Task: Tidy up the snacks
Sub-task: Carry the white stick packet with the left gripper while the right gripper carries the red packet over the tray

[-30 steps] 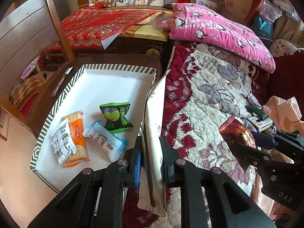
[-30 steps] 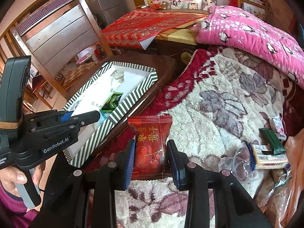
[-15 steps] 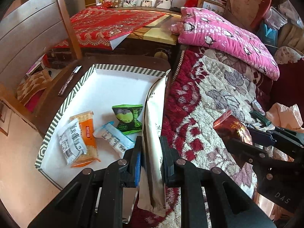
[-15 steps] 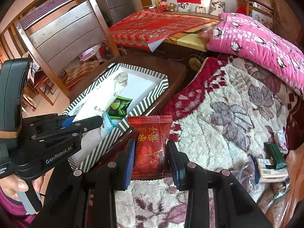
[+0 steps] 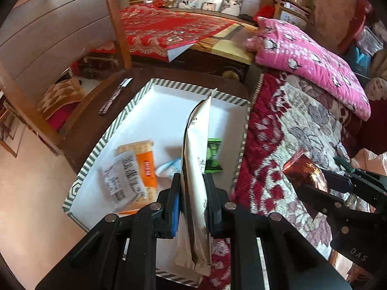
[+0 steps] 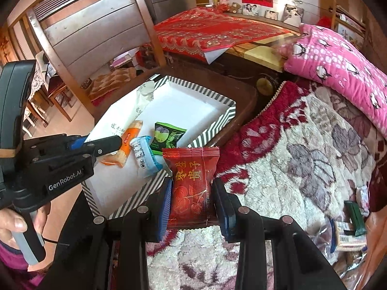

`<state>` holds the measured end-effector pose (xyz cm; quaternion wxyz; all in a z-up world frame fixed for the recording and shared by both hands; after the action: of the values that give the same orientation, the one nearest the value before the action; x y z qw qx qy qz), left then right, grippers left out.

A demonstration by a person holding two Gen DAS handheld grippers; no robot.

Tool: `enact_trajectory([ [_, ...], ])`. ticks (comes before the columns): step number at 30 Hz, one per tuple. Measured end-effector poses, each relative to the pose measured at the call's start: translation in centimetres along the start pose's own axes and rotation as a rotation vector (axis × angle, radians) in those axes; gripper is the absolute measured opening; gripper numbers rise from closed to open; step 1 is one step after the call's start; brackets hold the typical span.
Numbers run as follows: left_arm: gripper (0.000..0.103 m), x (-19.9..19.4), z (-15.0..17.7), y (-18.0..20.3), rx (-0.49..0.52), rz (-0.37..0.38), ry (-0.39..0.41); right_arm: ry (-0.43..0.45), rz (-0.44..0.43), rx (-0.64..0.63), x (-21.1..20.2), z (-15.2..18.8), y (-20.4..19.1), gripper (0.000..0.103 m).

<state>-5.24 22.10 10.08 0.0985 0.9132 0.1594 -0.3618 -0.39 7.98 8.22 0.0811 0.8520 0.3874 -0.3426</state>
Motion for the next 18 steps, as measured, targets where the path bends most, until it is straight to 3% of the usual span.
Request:
enact_trajectory([
  [18,0.017,1.9,0.5,-5.0,-0.083,-0.07,-0.033,-0.057,-0.039,-0.076,4.3,-1.4,-3.0,0.036],
])
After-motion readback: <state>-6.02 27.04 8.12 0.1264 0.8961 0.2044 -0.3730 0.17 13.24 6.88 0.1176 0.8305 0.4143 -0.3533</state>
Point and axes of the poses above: each gripper's, at about its wrist camera, not at the fingertips, and x roughly the way its jaws point, y to its right, z to its underside, the point moved 3 cm from there along x, roughly the way its jaws point, and after that the axes turned 13 degrees about y, right-handed, at the moved point
